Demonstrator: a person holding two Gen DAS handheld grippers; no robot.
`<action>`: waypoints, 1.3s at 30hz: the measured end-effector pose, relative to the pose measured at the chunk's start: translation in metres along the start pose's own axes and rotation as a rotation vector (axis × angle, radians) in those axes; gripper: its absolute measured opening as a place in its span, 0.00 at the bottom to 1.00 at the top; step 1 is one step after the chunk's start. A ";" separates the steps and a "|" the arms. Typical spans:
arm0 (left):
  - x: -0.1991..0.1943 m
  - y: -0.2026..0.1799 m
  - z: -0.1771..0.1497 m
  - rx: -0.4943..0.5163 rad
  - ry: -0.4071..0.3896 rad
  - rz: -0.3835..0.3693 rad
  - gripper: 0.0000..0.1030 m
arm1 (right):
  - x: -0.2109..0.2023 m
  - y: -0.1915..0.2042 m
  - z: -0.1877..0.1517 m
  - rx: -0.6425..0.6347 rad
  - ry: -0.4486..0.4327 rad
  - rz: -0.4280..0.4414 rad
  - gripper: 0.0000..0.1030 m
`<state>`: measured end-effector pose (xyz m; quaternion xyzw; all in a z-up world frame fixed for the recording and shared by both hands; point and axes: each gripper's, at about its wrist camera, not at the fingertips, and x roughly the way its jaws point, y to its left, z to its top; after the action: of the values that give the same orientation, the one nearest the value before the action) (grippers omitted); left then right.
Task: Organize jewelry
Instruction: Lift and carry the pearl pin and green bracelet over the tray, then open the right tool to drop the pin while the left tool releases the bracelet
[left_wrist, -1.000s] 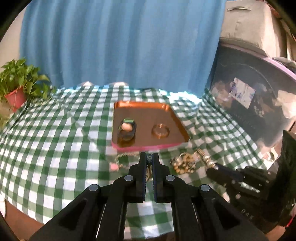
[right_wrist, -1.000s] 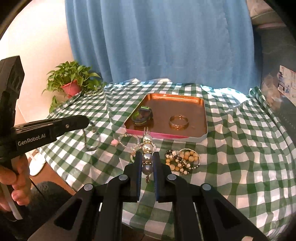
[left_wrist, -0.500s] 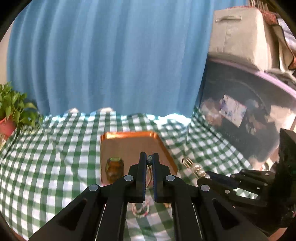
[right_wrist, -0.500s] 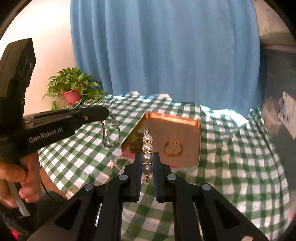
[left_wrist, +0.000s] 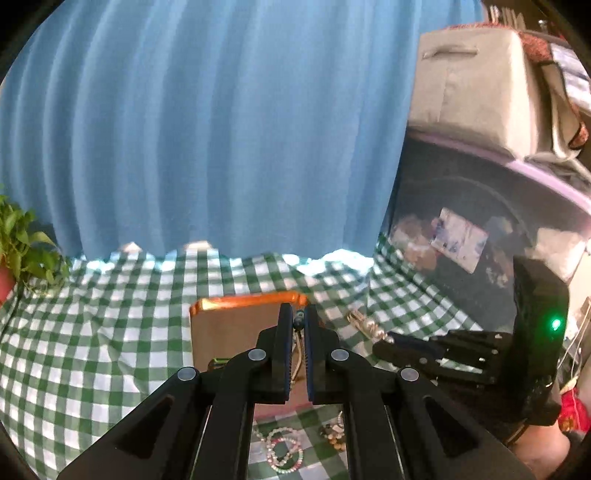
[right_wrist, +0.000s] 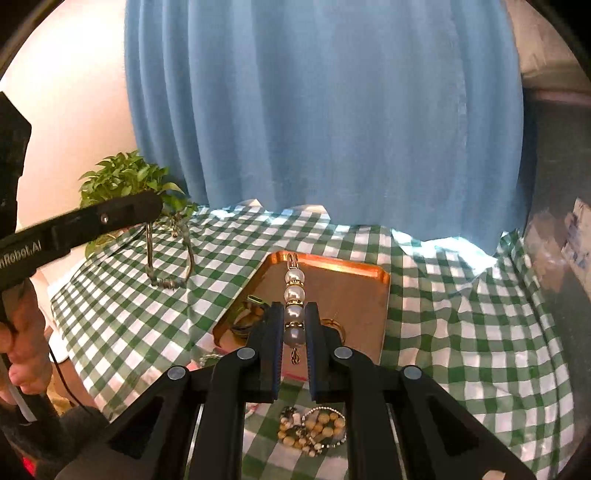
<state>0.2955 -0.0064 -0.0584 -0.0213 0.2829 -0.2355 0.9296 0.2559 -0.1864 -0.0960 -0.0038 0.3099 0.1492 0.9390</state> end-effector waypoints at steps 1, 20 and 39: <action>0.011 0.001 -0.004 -0.003 0.020 0.008 0.05 | 0.006 -0.003 -0.002 0.007 0.003 -0.002 0.09; 0.178 0.040 -0.068 -0.112 0.262 0.116 0.06 | 0.119 -0.071 -0.037 0.166 0.072 -0.089 0.10; 0.244 0.050 -0.085 -0.113 0.388 0.138 0.06 | 0.175 -0.090 -0.051 0.178 0.182 -0.126 0.10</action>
<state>0.4487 -0.0636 -0.2644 -0.0085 0.4702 -0.1548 0.8688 0.3847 -0.2286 -0.2470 0.0465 0.4048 0.0608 0.9112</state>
